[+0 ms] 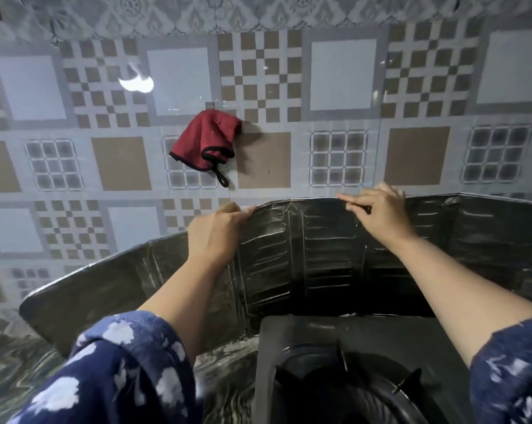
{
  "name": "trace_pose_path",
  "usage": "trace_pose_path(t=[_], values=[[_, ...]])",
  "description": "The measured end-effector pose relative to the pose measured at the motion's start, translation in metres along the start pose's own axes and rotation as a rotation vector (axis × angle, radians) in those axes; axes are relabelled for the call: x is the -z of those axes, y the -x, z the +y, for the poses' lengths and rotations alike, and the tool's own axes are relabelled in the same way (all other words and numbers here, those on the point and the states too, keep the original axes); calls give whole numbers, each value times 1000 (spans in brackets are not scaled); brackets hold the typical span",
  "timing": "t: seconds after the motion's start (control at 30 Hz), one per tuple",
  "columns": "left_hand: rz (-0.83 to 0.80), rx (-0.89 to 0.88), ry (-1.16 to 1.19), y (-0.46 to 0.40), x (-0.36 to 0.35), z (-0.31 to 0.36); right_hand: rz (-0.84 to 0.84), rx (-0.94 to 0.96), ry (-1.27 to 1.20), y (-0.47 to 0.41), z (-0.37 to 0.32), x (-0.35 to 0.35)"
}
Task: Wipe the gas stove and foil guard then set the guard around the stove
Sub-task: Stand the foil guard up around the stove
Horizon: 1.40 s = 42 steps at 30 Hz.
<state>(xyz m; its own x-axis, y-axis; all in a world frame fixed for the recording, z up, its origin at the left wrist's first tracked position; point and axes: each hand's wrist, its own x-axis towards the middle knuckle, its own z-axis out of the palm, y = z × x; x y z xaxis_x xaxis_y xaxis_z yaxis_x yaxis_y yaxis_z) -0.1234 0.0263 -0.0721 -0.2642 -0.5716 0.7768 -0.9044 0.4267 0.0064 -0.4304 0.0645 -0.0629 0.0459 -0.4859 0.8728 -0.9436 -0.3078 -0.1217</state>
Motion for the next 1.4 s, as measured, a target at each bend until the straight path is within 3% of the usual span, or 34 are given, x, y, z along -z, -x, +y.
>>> trace_pose_path(t=[0.13,0.23,1.03,1.2,1.4], values=[[81,-110,-74,-16,1,-5,21,22,-12,-16,4,0],[81,-100,-42,-12,-7,-2,2,26,-18,-13,5,-5],[-311,42,85,2,-70,9,-236,-182,25,40,45,-46],[-349,36,59,-1,-72,6,-202,-133,53,35,32,-52],[-337,44,48,0,-74,11,-365,-115,-30,26,3,-70]])
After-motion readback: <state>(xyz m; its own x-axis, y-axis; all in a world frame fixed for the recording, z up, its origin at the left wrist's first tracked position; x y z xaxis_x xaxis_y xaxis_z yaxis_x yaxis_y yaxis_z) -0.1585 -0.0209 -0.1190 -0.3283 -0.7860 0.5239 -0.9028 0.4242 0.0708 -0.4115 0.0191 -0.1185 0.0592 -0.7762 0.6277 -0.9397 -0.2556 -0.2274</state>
